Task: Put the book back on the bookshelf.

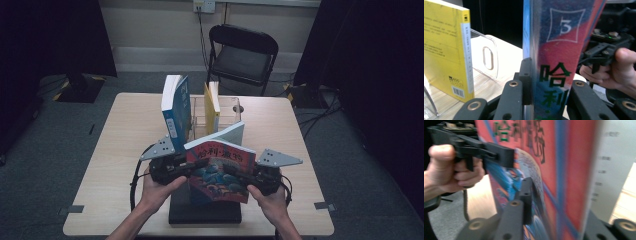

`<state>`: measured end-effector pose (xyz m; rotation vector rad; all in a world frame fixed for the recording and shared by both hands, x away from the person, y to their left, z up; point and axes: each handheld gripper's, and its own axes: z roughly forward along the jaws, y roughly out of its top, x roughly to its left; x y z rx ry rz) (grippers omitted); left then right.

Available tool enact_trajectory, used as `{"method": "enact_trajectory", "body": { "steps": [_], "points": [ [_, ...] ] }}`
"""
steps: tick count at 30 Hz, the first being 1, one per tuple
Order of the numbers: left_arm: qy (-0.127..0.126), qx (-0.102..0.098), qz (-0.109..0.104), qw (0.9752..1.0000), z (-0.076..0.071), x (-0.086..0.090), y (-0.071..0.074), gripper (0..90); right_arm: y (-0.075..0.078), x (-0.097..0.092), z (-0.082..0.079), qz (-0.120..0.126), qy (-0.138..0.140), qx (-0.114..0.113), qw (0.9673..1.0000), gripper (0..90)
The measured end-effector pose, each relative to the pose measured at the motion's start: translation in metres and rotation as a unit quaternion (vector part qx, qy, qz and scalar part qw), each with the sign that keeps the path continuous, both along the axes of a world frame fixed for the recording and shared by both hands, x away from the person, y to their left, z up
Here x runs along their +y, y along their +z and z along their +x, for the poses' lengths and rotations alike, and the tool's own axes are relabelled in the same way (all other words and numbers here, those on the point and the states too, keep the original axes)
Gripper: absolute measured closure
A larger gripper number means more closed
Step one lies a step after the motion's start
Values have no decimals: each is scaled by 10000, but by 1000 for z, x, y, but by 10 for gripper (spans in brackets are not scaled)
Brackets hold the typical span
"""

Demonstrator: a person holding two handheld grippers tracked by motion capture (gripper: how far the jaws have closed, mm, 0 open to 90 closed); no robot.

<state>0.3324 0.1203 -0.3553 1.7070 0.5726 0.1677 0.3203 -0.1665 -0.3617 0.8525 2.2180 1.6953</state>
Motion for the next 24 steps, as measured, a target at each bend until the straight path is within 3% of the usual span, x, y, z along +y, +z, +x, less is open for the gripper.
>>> {"method": "enact_trajectory", "body": {
  "steps": [5, 7, 8, 10, 13, 18, 22, 24],
  "points": [
    [-74, -66, 59, 9999, -5, 0, 1, 740, -2, -12, -2, 75, -317, -34, 9995, 518],
    [-104, -111, 72, 9999, -8, -1, 1, 740, -2, -14, -2, 72, -397, -34, 9992, 485],
    [-123, -133, 94, 9998, -10, -2, 2, 739, -4, -20, -2, 122, -536, -10, 9985, 414],
    [-159, -141, 123, 9997, -11, -2, 2, 738, -6, -23, 0, 40, -684, -15, 9977, 352],
    [-115, -146, 122, 9998, -13, -3, 2, 736, -12, -26, 7, 82, -676, 83, 9976, 301],
    [-125, -135, 188, 9997, -13, -4, 4, 732, -20, -24, 16, 139, -490, 256, 9984, 285],
    [-121, -137, 327, 9993, -12, -6, 7, 731, -21, -22, 16, 43, -526, 192, 9984, 308],
    [-148, -111, 372, 9991, -11, -6, 8, 728, -20, -24, 15, -29, -553, 145, 9984, 374]
  ]
}}
